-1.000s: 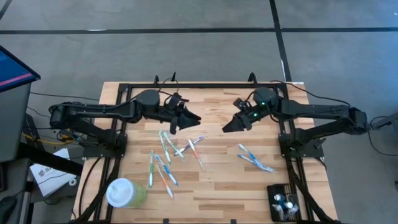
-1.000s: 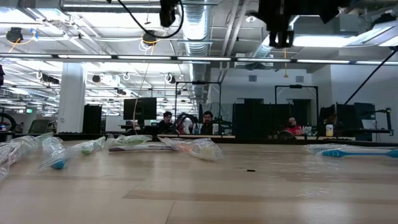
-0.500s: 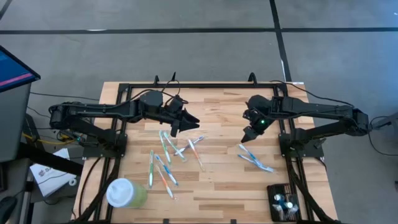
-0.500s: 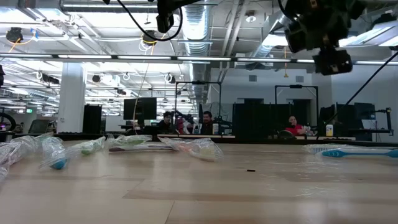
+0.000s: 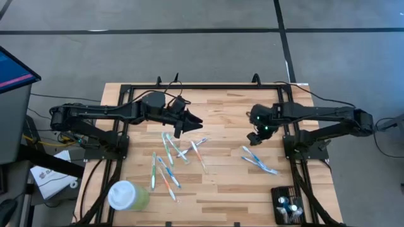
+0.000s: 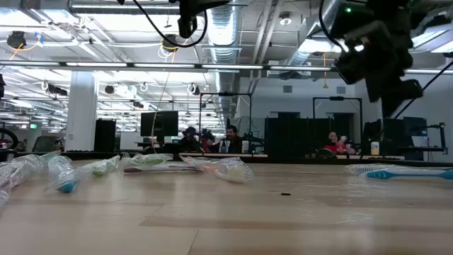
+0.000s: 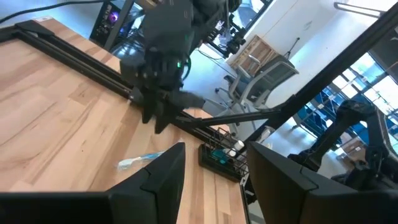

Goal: Pick & Place toothbrushing station
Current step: Put the top blue toothbrush into the black organizer

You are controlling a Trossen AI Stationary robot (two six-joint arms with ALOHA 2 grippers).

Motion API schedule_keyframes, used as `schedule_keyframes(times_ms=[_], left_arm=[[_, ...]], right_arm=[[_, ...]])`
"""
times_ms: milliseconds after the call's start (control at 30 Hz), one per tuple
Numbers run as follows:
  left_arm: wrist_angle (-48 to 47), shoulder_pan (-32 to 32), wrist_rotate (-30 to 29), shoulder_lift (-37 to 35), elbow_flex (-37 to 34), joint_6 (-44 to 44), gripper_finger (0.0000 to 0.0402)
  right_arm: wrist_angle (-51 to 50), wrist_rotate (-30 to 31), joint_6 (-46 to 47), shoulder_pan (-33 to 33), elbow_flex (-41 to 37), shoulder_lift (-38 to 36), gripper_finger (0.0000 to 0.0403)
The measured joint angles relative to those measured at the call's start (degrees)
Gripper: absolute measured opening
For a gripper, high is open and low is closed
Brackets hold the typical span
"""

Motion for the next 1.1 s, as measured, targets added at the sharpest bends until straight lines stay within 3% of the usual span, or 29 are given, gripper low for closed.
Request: schedule_keyframes(times_ms=[200,433,733,1100], left_arm=[[0.0,0.0,-0.4,0.0,0.0,-0.1,0.0168],[0.0,0.0,-1.4,0.0,0.0,0.0,0.0168],[0.1,0.0,-1.5,0.0,0.0,0.0,0.0168],[0.1,0.0,-1.5,0.0,0.0,0.0,0.0168]], right_arm=[[5.0,3.3,3.1,3.4,-5.4,0.0,0.0221],[7.2,12.6,2.7,7.0,-7.6,0.0,0.0221],[12.6,12.5,4.2,13.4,-9.7,0.0,0.0221],[13.3,12.7,5.3,13.6,-9.7,3.7,0.0221]])
